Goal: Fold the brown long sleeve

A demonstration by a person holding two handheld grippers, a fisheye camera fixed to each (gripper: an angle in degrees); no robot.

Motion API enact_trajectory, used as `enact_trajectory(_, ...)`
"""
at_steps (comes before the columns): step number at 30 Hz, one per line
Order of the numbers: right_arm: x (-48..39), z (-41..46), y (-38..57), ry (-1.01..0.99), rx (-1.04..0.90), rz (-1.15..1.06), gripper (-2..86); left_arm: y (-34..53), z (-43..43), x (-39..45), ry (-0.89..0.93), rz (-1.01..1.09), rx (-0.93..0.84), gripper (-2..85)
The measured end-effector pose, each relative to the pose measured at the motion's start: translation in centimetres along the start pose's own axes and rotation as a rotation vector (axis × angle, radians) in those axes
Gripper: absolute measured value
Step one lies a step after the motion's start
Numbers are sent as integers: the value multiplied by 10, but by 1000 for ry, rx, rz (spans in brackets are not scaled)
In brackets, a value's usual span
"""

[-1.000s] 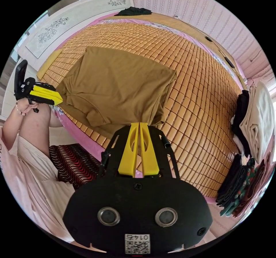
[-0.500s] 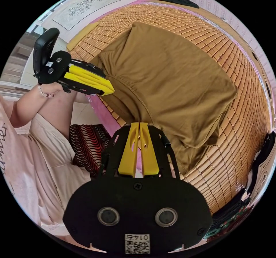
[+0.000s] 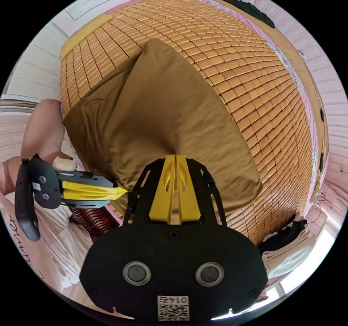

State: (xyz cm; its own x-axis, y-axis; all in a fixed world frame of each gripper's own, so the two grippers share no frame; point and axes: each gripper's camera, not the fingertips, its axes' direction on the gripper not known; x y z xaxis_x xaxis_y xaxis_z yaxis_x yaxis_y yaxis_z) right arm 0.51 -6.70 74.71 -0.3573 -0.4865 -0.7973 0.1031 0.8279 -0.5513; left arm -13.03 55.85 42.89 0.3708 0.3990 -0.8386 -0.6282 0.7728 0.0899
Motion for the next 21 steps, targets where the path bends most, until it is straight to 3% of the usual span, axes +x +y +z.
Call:
enact_trajectory(6, 0, -20, -48, 15, -104, -78, -4, 6, 1, 13, -1, 76, -6, -10)
enact_trajectory(11, 21, -28, -91, 6, -24, 77, -5, 14, 2, 5, 81, 51, 15, -10)
enact_trajectory(15, 19, -31, -112, 9, -151, 5, -5, 19, 3, 5, 94, 54, 24, -10)
enact_trajectory(19, 46, -42, -131, 42, -86, 143, -5, 21, 2, 12, 83, 78, 16, -10)
enact_trajectory(21, 50, -15, -138, 28, -158, 177, -5, 23, 2, 15, 74, 83, 19, -10)
